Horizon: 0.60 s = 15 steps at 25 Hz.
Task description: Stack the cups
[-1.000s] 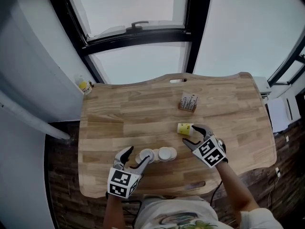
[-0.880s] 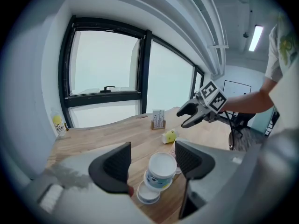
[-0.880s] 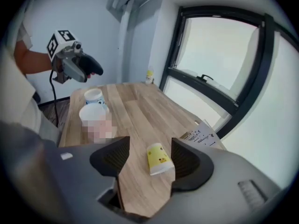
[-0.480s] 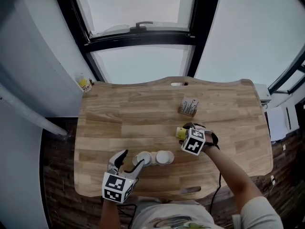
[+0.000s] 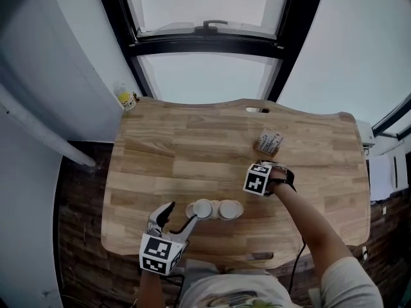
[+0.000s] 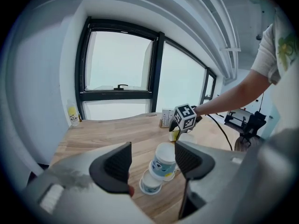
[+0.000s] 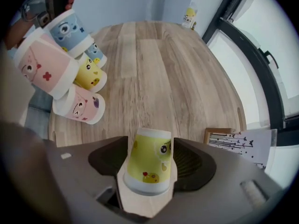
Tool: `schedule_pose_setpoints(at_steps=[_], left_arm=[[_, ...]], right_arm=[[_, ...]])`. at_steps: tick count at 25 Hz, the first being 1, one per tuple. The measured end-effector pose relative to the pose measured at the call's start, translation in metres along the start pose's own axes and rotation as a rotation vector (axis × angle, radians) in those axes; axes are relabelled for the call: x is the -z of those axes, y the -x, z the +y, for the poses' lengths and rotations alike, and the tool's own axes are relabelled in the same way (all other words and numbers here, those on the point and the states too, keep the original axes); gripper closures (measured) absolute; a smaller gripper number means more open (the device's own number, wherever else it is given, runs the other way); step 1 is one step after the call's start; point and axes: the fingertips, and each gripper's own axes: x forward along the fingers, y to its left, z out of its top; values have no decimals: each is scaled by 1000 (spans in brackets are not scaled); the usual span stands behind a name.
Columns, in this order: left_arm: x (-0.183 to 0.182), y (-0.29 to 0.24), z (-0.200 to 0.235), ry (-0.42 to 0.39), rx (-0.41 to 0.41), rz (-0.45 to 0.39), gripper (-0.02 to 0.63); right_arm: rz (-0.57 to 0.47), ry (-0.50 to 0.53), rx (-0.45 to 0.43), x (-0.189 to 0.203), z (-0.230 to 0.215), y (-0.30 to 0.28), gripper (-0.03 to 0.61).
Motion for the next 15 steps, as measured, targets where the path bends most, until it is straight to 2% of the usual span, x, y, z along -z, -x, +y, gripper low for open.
schedule_pose_setpoints(at_steps=[2,3,6,8,13,15], left_arm=[[4,2,3,5,-17,0,316],[5,4,5,6,-25,-2,326],[8,7,10,6,-42,-5,359],[8,10,14,5,-47,-9,421],[2,14,22,4,-65,-32,501],[-2,14,22,-3,-63,-36,506]], right_arm=[[17,4,-15,0,2,-3,272],[20,6,-19,-1,3,-4,303],[11,7,-28,-3,6,-3,302],[-6,1,-25,-6,7,1,304],[-88,-39,-2,-14,5,22,304],[-140,-68,6,-19,5,36,304]])
